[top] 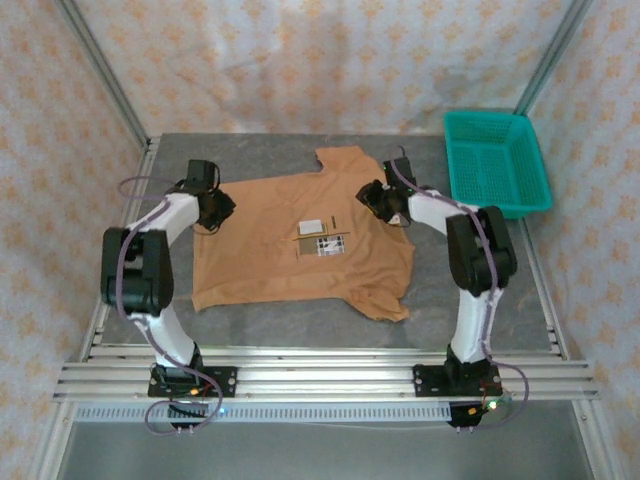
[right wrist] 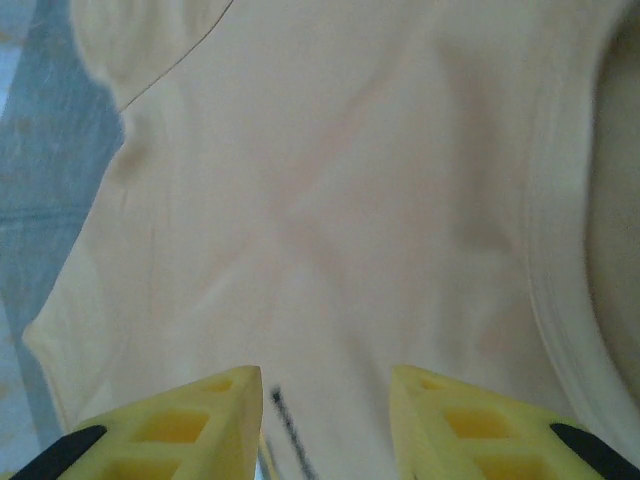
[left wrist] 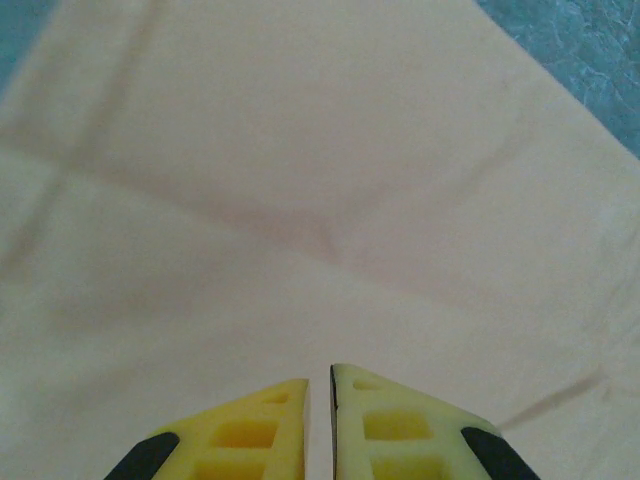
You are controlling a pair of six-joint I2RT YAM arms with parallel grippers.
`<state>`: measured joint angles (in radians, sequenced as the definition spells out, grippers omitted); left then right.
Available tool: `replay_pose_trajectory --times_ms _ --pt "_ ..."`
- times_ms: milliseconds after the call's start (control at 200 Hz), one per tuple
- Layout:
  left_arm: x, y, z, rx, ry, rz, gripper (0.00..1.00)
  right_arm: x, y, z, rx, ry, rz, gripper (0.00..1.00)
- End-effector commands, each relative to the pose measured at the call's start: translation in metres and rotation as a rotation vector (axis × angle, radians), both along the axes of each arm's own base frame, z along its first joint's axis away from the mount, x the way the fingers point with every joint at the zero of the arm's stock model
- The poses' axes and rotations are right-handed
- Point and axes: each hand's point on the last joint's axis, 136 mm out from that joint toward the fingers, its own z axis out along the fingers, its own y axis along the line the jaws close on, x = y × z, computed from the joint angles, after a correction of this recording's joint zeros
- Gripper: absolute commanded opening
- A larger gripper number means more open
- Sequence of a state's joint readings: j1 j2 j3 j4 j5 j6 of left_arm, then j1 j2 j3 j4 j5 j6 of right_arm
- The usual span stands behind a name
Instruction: Fold the inside-out t-shirt
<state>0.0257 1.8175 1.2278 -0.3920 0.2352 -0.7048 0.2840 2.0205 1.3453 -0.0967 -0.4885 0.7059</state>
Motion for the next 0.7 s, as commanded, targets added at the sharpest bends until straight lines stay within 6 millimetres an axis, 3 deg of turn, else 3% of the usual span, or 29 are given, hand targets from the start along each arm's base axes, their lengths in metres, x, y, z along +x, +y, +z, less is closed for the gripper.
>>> replay_pose_trajectory --times_ms 0,170,275,360,550,696 --pt "0.022 -0.009 -0.02 -0.021 0.041 -0.059 0.15 0.027 -0.002 -0.016 0.0 0.03 -0.024 0.38" --pt "0.058 -0.01 -0.052 -0.011 0.099 -0.075 0.14 0.063 -0.018 -0.053 -0.012 0.125 -0.09 0.35" --pt "0.077 -0.007 -0.069 0.012 0.125 -0.08 0.13 0.083 -0.028 -0.064 -0.005 0.145 -0.13 0.35" --pt "0.091 -0.006 -0.075 0.029 0.125 -0.084 0.12 0.102 -0.034 -0.063 -0.018 0.131 -0.157 0.35" --pt "0.132 -0.008 -0.066 0.107 0.071 -0.125 0.11 0.142 -0.043 -0.048 -0.051 0.059 -0.206 0.35" --pt "0.155 -0.008 -0.064 0.124 0.044 -0.157 0.1 0.163 -0.047 -0.018 -0.1 -0.014 -0.194 0.35"
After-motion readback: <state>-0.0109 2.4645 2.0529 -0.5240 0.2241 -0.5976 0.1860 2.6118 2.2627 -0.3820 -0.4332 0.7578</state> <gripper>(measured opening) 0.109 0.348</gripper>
